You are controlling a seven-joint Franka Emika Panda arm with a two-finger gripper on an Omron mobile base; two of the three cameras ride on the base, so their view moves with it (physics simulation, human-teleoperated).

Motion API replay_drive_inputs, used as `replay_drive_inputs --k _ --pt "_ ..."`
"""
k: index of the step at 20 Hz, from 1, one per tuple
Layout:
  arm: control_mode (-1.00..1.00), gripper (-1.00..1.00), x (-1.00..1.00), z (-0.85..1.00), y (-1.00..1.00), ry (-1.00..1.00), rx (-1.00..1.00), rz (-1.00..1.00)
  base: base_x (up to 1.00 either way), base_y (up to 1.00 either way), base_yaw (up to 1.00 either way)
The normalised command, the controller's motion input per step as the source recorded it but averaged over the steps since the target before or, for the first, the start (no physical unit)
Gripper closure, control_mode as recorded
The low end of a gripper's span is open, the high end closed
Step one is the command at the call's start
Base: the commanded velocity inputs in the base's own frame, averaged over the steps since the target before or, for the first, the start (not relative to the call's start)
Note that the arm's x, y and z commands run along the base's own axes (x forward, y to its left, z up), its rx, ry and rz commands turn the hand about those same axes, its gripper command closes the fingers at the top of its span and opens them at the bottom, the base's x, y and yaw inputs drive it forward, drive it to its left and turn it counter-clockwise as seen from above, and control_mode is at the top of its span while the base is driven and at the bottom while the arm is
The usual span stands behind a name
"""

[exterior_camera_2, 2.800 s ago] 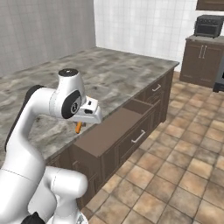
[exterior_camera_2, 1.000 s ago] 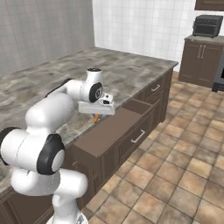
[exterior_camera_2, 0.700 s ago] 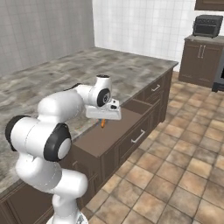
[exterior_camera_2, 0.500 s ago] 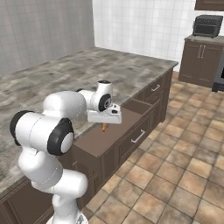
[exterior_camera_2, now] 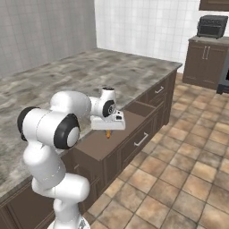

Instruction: Pick up the metallic utensils from the counter and place them in the open drawer. Make sure not to pick up any wooden utensils.

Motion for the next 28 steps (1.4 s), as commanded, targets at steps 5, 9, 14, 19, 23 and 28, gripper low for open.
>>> replay_drive_inputs --k 5,9,14,19,23,28 --pt "-1.0 1.0 0.0 -0.31 -0.16 0.01 0.0 0.23 0.0 0.0 0.0" --pt "-1.0 1.0 0.06 -0.28 -0.15 -0.01 0.0 0.25 0.0 0.0 0.0" --pt "-1.0 1.0 0.15 -0.34 -0.08 0.0 0.0 0.1 0.0 0.0 0.0" --pt "-1.0 1.0 0.24 -0.32 0.0 0.01 0.0 0.0 0.0 0.0 0.0" --pt "-1.0 1.0 0.36 -0.3 0.0 0.0 0.0 0.0 0.0 0.0 0.0" --pt "-1.0 1.0 0.16 -0.3 -0.05 0.0 0.0 0.01 0.0 0.0 0.0"
